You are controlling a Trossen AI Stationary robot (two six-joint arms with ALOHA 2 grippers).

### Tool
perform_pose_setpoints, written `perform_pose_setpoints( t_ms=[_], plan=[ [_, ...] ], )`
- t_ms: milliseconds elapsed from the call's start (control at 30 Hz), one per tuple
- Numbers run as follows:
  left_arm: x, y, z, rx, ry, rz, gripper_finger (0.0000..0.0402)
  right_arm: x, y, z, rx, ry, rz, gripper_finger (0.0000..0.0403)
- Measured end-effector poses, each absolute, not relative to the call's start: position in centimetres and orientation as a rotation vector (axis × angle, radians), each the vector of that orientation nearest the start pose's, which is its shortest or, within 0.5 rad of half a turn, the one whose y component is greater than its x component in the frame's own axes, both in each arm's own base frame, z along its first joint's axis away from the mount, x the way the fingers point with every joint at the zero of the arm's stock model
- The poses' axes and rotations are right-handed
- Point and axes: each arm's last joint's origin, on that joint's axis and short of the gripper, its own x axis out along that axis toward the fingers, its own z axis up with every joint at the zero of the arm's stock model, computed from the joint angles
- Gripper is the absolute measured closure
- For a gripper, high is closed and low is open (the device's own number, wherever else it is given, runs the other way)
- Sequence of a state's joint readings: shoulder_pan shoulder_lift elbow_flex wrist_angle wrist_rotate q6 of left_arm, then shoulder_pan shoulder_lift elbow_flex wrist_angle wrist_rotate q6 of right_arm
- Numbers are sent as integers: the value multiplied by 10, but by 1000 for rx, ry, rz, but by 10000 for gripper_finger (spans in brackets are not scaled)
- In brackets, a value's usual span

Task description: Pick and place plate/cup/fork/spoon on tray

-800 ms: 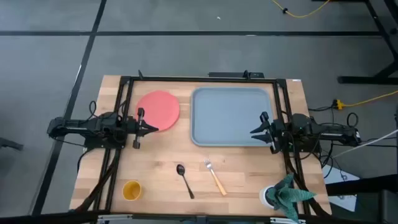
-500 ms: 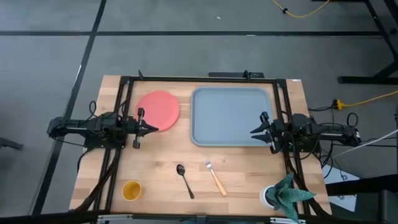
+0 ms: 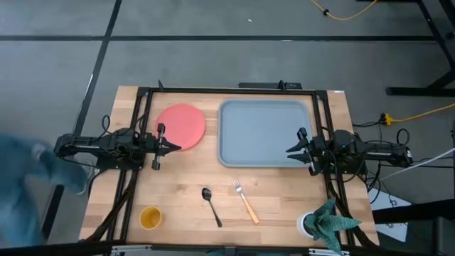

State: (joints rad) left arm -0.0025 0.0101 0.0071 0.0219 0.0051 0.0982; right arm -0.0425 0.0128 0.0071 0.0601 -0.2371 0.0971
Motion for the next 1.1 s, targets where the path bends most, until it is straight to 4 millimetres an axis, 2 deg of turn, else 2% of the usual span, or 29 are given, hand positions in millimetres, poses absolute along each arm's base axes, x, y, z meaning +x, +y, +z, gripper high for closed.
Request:
perform_pose_setpoints(
  t_ms=[167,467,600,767,900,1000,1100],
  plan=[
    [98,-2,168,32,-32,-51,401,97,3,171,89,-45,197,309],
    [98,-1,171,118,-61,-28,401,97,3,171,89,-44,197,309],
    [97,0,179,188,-141,8,401,97,3,171,88,-46,196,309],
    [93,-1,194,125,-303,-21,401,97,1,177,90,-113,141,309],
    [89,-6,209,117,-438,-162,401,94,1,192,71,-274,150,309],
    [94,-10,224,115,-406,-234,401,91,1,202,50,-380,158,309],
    [108,-16,249,126,-291,-281,401,89,1,206,45,-421,153,309]
  ],
)
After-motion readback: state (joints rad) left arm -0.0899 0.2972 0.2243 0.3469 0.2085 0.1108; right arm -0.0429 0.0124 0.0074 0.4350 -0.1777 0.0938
